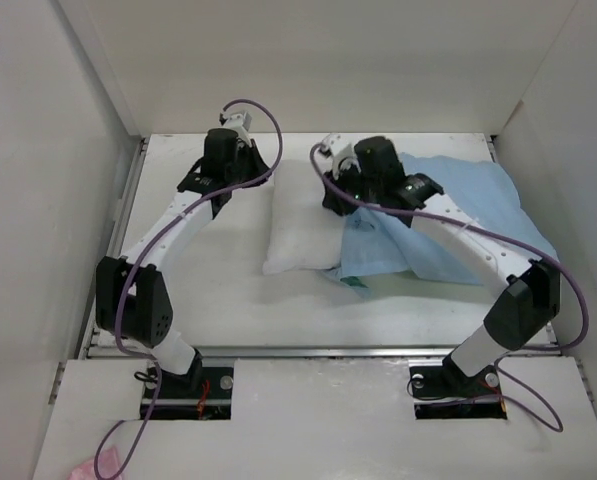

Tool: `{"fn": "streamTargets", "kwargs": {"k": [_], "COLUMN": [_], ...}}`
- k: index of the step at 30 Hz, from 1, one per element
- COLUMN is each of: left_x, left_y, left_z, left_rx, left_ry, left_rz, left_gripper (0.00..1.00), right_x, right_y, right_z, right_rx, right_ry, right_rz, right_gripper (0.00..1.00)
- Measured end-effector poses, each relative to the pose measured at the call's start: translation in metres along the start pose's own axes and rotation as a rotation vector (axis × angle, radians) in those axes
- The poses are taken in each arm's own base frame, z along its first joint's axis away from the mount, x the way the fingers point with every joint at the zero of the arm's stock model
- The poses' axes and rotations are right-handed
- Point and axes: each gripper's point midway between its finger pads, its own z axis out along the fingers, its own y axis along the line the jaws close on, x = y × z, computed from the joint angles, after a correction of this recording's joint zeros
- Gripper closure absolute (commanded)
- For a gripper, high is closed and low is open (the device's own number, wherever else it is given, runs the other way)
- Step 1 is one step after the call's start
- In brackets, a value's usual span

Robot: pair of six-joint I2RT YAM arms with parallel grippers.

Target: Put the pillow into the pillowcase

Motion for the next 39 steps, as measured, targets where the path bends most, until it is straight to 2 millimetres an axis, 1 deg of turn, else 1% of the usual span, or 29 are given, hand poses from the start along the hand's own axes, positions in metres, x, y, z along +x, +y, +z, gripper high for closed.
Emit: {"fn": "streamTargets", "kwargs": {"k": [1,2,3,4,5,6,8,9,10,11,12,14,16,17,19,20,22,23,24,25,26,28,30,32,34,36,37,39], "left_x": [0.006,0.008,0.008,0.005,-0.002,-0.008,-0.023,-0.03,-0.036,-0.038,-0.04,-0.036,-0.018,-0.004,0.03,0.05,0.089,0.106,0.118,0.131,0.138,0.146,0.155,0.171,0.192,0.219,0.233,0.256], "left_y": [0.002,0.003,0.002,0.001,-0.003,-0.008,-0.017,-0.022,-0.026,-0.03,-0.033,-0.039,-0.045,-0.048,-0.054,-0.057,-0.054,-0.051,-0.048,-0.045,-0.04,-0.037,-0.043,-0.059,-0.082,-0.11,-0.123,-0.142], "left_z": [0.007,0.013,0.02,0.027,0.035,0.042,0.056,0.061,0.067,0.073,0.079,0.094,0.111,0.119,0.133,0.139,0.143,0.14,0.136,0.128,0.119,0.095,0.067,0.04,0.017,-0.006,-0.016,-0.035], "left_rx": [-0.001,-0.001,0.005,0.012,0.026,0.045,0.087,0.107,0.128,0.149,0.169,0.21,0.235,0.245,0.256,0.26,0.259,0.258,0.257,0.259,0.259,0.263,0.278,0.309,0.365,0.443,0.48,0.543], "left_ry": [0.022,0.034,0.041,0.046,0.044,0.039,0.02,0.01,-0.002,-0.006,-0.008,0.005,0.04,0.07,0.142,0.183,0.249,0.273,0.293,0.31,0.313,0.315,0.32,0.345,0.389,0.462,0.5,0.57], "left_rz": [-0.006,-0.011,-0.014,-0.017,-0.017,-0.015,-0.009,-0.006,-0.001,0.003,0.006,0.02,0.038,0.048,0.064,0.073,0.09,0.095,0.094,0.093,0.091,0.092,0.11,0.146,0.195,0.251,0.279,0.324], "left_gripper": [1.0,1.0,1.0,1.0,1.0,1.0,1.0,1.0,1.0,1.0,1.0,1.0,1.0,1.0,1.0,1.0,1.0,1.0,1.0,1.0,1.0,1.0,1.0,1.0,1.0,1.0,1.0,1.0], "right_x": [0.018,0.035,0.048,0.057,0.061,0.059,0.048,0.038,0.029,0.018,0.008,-0.007,-0.005,0.001,0.026,0.045,0.094,0.117,0.137,0.149,0.158,0.16,0.149,0.133,0.114,0.088,0.074,0.054], "right_y": [0.016,0.031,0.043,0.053,0.059,0.06,0.049,0.04,0.028,0.015,0.0,-0.038,-0.078,-0.1,-0.136,-0.147,-0.157,-0.158,-0.159,-0.16,-0.161,-0.163,-0.166,-0.171,-0.18,-0.185,-0.185,-0.177], "right_z": [0.004,0.007,0.007,0.007,0.005,0.002,-0.009,-0.019,-0.031,-0.046,-0.063,-0.095,-0.115,-0.123,-0.126,-0.12,-0.1,-0.09,-0.081,-0.073,-0.064,-0.048,-0.033,-0.017,0.0,0.02,0.03,0.044], "right_rx": [-0.052,-0.098,-0.136,-0.163,-0.173,-0.162,-0.079,-0.023,0.045,0.11,0.178,0.318,0.455,0.531,0.674,0.732,0.822,0.852,0.873,0.88,0.88,0.846,0.794,0.725,0.672,0.597,0.555,0.489], "right_ry": [0.047,0.094,0.131,0.158,0.171,0.167,0.133,0.099,0.061,0.013,-0.036,-0.131,-0.183,-0.195,-0.178,-0.142,-0.021,0.048,0.109,0.15,0.182,0.204,0.196,0.16,0.114,0.052,0.016,-0.032], "right_rz": [-0.025,-0.049,-0.064,-0.077,-0.081,-0.071,-0.036,-0.003,0.045,0.094,0.152,0.297,0.449,0.531,0.672,0.729,0.8,0.818,0.827,0.833,0.834,0.823,0.796,0.763,0.728,0.681,0.652,0.599], "right_gripper": [0.65,0.64,0.64,0.61,0.58,0.46,0.25,0.11,0.05,0.03,0.03,0.02,0.02,0.02,0.02,0.02,0.02,0.02,0.02,0.02,0.03,0.05,0.06,0.06,0.06,0.06,0.06,0.06]}}
